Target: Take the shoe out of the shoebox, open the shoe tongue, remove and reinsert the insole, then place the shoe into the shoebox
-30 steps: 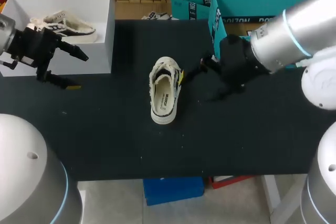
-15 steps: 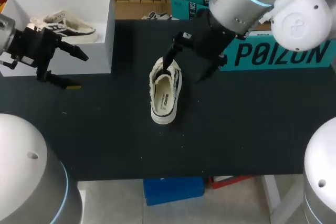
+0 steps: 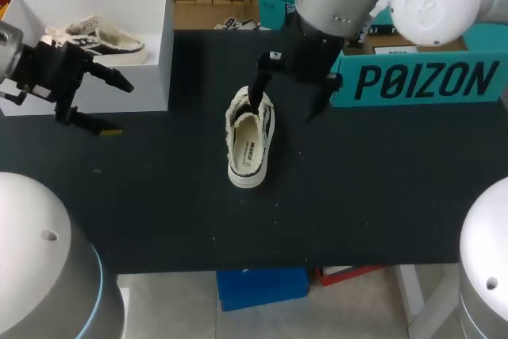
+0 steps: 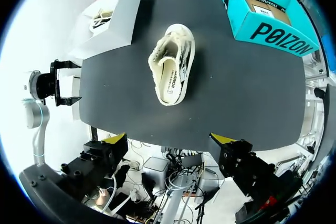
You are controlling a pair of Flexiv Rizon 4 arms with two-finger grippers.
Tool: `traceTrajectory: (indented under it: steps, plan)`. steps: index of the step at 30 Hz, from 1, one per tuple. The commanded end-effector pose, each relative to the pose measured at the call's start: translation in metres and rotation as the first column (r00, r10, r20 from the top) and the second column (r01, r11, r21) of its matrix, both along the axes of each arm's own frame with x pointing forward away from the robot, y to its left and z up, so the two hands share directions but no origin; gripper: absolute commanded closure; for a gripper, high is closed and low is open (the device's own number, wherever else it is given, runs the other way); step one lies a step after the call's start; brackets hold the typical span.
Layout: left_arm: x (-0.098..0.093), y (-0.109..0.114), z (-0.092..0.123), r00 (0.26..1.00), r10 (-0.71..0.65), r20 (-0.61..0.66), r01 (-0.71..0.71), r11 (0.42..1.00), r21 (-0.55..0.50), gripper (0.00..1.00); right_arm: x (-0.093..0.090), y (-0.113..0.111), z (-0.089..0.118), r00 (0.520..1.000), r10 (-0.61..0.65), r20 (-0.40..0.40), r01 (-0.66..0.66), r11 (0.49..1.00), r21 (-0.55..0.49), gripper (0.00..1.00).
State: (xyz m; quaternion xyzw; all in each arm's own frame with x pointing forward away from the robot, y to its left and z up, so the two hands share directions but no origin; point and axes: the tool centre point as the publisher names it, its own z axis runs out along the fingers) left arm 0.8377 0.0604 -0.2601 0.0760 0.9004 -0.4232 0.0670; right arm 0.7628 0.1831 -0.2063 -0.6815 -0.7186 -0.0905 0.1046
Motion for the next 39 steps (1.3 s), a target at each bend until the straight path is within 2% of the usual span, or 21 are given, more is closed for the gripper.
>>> traceTrajectory:
  steps: [1, 11, 23, 39]
  plan:
    - [-0.001, 0.0, -0.001, 1.0, 0.001, 0.003, -0.001, 1.0, 0.001, 0.0, 0.027, 0.013, -0.009, 0.998, 0.024, -0.06, -0.03, 0.993, -0.112, 0.0]
    - [-0.001, 0.0, -0.001, 1.0, 0.001, 0.003, -0.001, 1.0, 0.001, 0.0, 0.058, 0.01, -0.044, 0.995, 0.041, -0.088, -0.056, 0.982, -0.18, 0.0]
    - [-0.001, 0.0, -0.001, 1.0, 0.001, 0.003, -0.001, 1.0, 0.001, 0.0, 0.093, 0.005, -0.071, 1.0, -0.01, -0.001, 0.009, 0.971, -0.241, 0.0]
    - [-0.001, 0.0, -0.001, 1.0, 0.001, 0.003, -0.001, 1.0, 0.001, 0.0, 0.116, 0.005, -0.11, 1.0, 0.001, 0.029, 0.006, 0.968, -0.252, 0.0]
